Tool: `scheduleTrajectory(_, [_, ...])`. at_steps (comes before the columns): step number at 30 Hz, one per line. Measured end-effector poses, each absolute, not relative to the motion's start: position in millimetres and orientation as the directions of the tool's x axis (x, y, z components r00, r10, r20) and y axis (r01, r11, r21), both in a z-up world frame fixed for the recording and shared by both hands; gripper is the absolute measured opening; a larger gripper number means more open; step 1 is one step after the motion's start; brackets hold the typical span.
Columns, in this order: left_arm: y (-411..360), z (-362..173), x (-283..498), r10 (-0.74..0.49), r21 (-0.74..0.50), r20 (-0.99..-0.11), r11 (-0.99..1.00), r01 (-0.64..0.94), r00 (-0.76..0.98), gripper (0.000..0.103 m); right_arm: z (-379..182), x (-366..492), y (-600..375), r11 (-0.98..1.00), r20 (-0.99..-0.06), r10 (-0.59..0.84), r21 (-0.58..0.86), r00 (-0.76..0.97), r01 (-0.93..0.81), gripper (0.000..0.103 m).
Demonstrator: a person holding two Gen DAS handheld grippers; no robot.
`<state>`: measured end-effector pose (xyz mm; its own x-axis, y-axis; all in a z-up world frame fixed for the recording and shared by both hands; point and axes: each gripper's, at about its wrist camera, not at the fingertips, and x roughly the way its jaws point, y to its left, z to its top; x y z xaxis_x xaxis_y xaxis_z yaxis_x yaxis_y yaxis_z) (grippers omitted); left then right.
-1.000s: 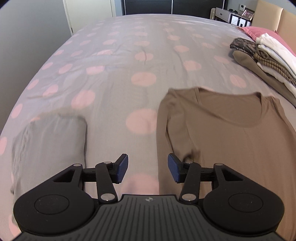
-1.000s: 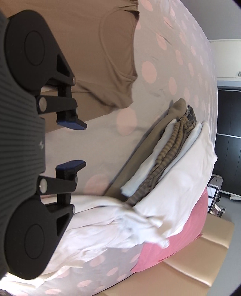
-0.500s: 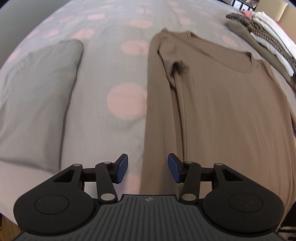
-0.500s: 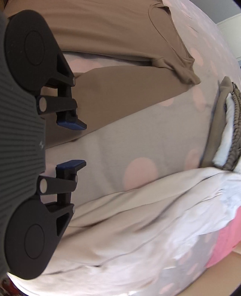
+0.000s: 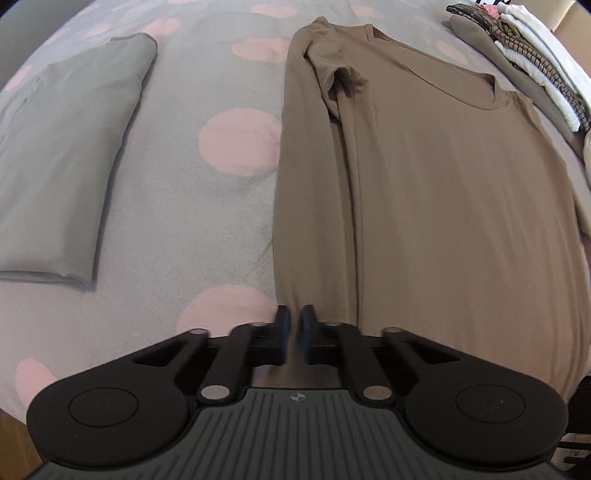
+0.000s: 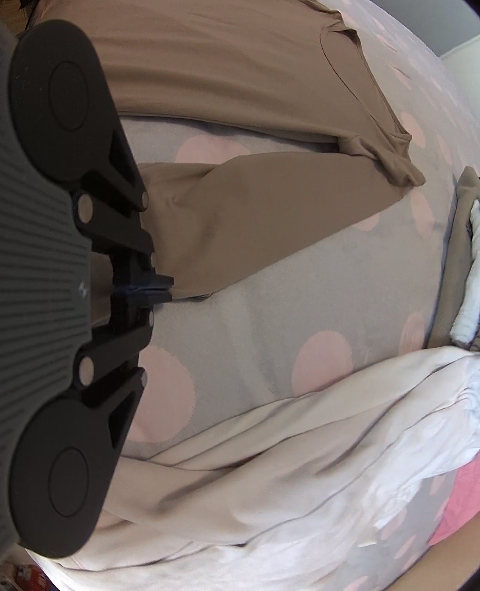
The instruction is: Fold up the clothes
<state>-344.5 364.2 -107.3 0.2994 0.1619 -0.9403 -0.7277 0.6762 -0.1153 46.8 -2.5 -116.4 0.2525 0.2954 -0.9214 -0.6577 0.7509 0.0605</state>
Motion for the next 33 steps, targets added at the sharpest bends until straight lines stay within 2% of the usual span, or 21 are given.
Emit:
scheduleTrajectory(11, [421,-38,-366,0.337,-0.186,-0.857,0.505,-0.843,0.391,0.000,-65,97,-5,0.857,-0.867,0.296,0.056,0.401,-0.512,0.000])
scheduleTrajectory(20, [498,18,-368,0.524,-0.041,-0.806,0.418,-0.908,0.277,0.000,-28,166,2,0.911,-0.825,0.193,-0.049,0.530,-0.409,0.000])
scheduleTrajectory(28, [568,-4,-387,0.558,0.124,-0.828,0.272,-0.954,0.051,0.000,-49,212,-11,0.949,-0.820,0.035,-0.152,0.571,-0.277,0.000])
scheduleTrajectory(33, [588,-24,-397,0.558,0.171,-0.830,0.218,-0.961,-0.021,0.000,-68,234,-21,0.956,-0.815,-0.056,-0.211,0.577,-0.204,0.000])
